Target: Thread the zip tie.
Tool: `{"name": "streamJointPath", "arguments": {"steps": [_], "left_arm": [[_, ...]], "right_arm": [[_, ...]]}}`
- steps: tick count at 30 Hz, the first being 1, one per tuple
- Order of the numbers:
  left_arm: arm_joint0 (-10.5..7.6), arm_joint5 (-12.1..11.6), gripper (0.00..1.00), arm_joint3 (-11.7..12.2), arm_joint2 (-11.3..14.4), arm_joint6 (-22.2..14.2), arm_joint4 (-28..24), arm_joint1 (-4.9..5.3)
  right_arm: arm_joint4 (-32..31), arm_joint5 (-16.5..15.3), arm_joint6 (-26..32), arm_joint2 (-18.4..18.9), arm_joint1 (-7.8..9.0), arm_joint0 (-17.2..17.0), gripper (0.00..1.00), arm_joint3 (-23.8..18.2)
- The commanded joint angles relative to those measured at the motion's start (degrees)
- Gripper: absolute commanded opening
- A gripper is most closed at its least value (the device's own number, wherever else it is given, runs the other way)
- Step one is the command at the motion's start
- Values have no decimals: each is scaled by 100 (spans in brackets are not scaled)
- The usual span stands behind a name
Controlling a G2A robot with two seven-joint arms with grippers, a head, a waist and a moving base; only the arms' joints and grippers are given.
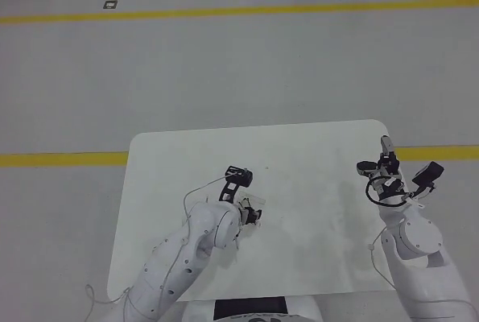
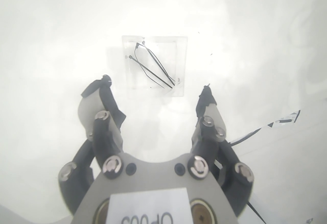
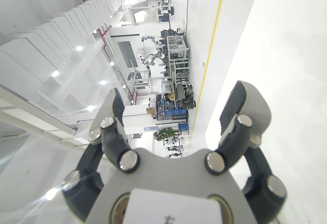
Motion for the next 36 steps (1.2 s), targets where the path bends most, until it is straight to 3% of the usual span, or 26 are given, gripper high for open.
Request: {"name": "streamJointPath", "arguments": {"steps": [1, 8, 23, 29, 36], "left_arm": [[-15, 0, 30, 40, 2, -15, -4, -16], [-129, 0, 29, 243, 87, -28, -12, -79], [-527, -1, 25, 1062, 304, 152, -360, -193], [-601, 0, 20, 1176, 321, 77, -251, -197], [-653, 0, 22, 1261, 308, -142, 81, -215]], "right_arm": [[0, 0, 0, 0, 0, 0, 100, 0], [0, 0, 0, 0, 0, 0, 100, 0], [0, 0, 0, 0, 0, 0, 100, 0], [0, 0, 0, 0, 0, 0, 100, 0], [0, 0, 0, 0, 0, 0, 100, 0]]}}
